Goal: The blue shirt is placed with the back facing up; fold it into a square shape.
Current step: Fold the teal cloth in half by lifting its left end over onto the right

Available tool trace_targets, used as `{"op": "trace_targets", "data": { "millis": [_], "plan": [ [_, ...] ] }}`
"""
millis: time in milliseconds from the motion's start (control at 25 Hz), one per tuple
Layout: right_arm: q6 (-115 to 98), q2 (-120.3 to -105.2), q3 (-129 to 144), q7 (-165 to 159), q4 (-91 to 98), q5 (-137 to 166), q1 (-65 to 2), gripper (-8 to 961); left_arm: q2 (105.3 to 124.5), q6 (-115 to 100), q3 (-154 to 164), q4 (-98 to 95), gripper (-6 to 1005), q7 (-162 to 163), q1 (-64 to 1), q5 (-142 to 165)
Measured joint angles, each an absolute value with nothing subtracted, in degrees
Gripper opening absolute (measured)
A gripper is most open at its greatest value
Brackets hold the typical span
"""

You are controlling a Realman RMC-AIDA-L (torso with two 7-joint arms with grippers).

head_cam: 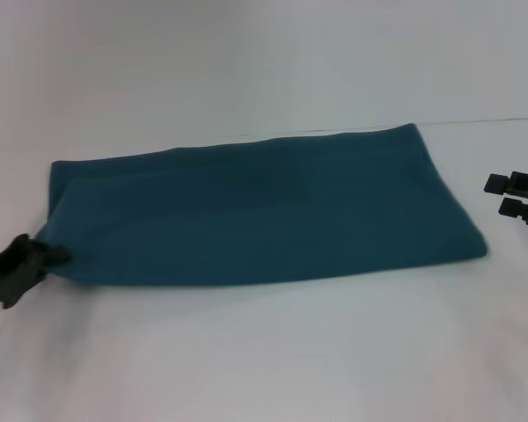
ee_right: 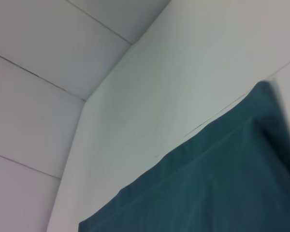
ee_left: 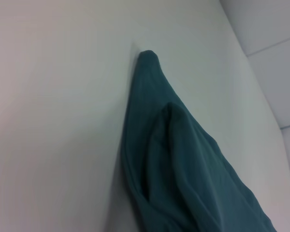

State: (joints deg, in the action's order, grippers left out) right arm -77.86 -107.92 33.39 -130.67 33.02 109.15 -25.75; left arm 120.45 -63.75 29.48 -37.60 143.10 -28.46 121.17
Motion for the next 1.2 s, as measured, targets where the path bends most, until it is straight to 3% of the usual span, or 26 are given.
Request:
{"op": "trace_targets", "data": {
  "millis": [440,1200],
  "plan": [
    [-77.86,-108.09,32.69,-130.70,31.73,109.16,-25.67,699,118.60,-65.01,27.22,-42.97,37,142.86,-24.17,124.20],
    [-77.81,-108.37,33.21,-129.70,30.44,109.20,-25.49,698,117.96,-73.83,24.64,-46.86,62,143.50,-28.00,122.82]
  ]
}}
